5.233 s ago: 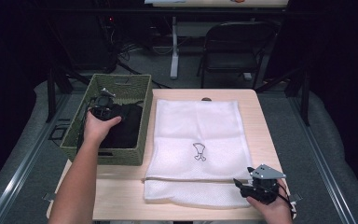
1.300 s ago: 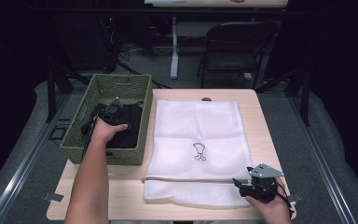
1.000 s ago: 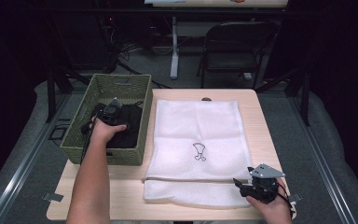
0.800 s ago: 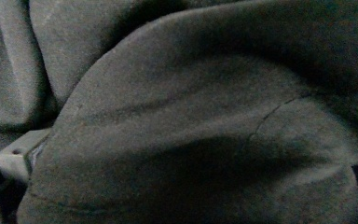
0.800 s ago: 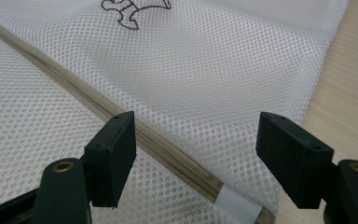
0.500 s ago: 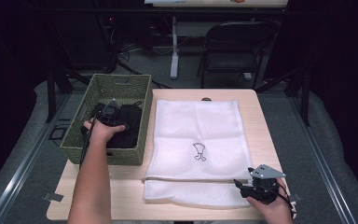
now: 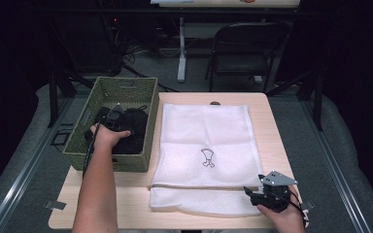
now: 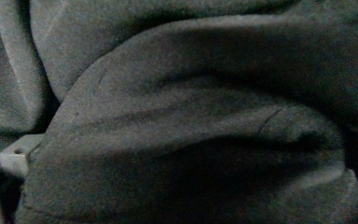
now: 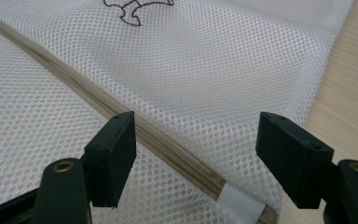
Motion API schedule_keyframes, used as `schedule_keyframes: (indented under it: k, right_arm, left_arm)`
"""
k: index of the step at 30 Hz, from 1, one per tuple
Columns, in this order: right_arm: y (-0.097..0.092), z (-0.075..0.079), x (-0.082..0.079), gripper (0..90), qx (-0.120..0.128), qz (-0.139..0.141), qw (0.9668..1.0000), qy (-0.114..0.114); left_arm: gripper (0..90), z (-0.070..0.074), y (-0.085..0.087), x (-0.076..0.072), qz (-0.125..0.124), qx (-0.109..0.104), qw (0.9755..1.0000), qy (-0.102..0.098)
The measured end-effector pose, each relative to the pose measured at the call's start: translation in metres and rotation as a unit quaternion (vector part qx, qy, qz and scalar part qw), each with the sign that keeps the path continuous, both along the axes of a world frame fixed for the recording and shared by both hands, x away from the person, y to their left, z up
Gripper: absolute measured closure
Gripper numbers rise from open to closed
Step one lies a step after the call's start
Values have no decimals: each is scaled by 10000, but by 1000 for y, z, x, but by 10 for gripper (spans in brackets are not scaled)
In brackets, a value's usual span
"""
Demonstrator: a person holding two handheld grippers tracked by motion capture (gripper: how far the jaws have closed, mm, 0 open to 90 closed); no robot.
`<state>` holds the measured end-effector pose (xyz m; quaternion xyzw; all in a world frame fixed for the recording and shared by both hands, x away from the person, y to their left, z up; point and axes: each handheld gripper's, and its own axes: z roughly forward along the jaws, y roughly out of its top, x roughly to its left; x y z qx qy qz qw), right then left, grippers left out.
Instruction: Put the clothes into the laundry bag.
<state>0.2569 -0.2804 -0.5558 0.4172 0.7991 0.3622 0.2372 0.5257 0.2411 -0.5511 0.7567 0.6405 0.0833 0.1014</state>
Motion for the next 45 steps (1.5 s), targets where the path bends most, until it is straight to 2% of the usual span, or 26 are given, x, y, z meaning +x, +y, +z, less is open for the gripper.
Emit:
schedule_keyframes:
  k: [8, 18, 20, 22, 30, 32, 37, 45]
  right_arm:
    - [-1, 0, 0, 285, 0, -5, 10000, 27]
    - [-1, 0, 1, 289, -11, 23, 10000, 47]
    - [-2, 0, 1, 289, 6, 24, 10000, 33]
    - [-1, 0, 0, 289, -2, 17, 10000, 28]
    - [-1, 0, 1, 290, -13, 54, 10000, 33]
    - [-1, 0, 1, 290, -6, 46, 10000, 40]
    - [-2, 0, 1, 292, -8, 43, 10000, 48]
    - [-2, 0, 1, 292, -1, 33, 10000, 52]
  left_arm:
    - [85, 2, -3, 0, 1, 132, 9999, 34]
    - [207, 5, -5, -2, 21, 134, 9999, -6]
    - [246, 7, -5, -3, 18, 100, 9999, -21]
    - [350, 9, -3, -4, 58, 84, 9999, -47]
    - [477, 12, -4, -5, 19, 134, 9999, -53]
    - [556, 13, -3, -5, 37, 150, 9999, -70]
    - [603, 15, -5, -5, -10, 220, 9997, -41]
    - [622, 18, -3, -5, 35, 95, 9999, -45]
